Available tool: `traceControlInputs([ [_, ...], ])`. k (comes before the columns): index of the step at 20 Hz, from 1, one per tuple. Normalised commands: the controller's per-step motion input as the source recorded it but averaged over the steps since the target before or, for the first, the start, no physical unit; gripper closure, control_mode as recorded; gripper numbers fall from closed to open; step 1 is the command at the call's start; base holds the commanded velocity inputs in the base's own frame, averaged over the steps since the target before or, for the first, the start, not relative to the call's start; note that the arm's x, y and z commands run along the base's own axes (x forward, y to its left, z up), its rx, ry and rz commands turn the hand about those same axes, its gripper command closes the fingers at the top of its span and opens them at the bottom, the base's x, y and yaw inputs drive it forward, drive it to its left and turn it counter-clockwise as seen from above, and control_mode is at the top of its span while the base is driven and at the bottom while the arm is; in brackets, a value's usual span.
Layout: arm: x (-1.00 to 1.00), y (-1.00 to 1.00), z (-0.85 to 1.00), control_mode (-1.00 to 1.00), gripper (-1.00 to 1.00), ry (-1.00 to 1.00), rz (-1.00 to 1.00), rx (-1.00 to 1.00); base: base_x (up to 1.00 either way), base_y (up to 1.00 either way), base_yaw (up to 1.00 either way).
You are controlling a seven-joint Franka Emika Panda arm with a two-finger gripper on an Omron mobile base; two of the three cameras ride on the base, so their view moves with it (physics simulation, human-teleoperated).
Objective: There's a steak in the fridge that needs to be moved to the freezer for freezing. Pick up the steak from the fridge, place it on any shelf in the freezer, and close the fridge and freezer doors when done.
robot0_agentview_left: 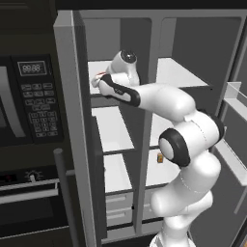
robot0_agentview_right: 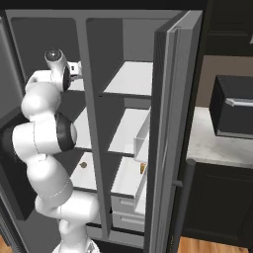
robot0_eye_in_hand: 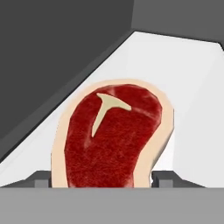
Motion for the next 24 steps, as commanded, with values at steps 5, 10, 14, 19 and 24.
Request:
traceControlInputs([
  [5,0.27,0.03,-0.25,-1.00,-1.00,-0.01,0.00,0.00,0.00,0.00,0.00],
  [10,0.02,0.00,-0.01,-1.00,-1.00,-0.01,0.00,0.00,0.00,0.00,0.00],
  [14,-0.14,0.00,0.00,-1.00,-1.00,0.00,0.00,0.00,0.00,0.00,0.00],
  [19,-0.44,0.00,0.00,-1.00,-1.00,-0.03,0.00,0.00,0.00,0.00,0.00],
  [24,-0.92,-0.15,0.00,-1.00,-1.00,-0.17,0.00,0.02,0.00,0.00,0.00],
])
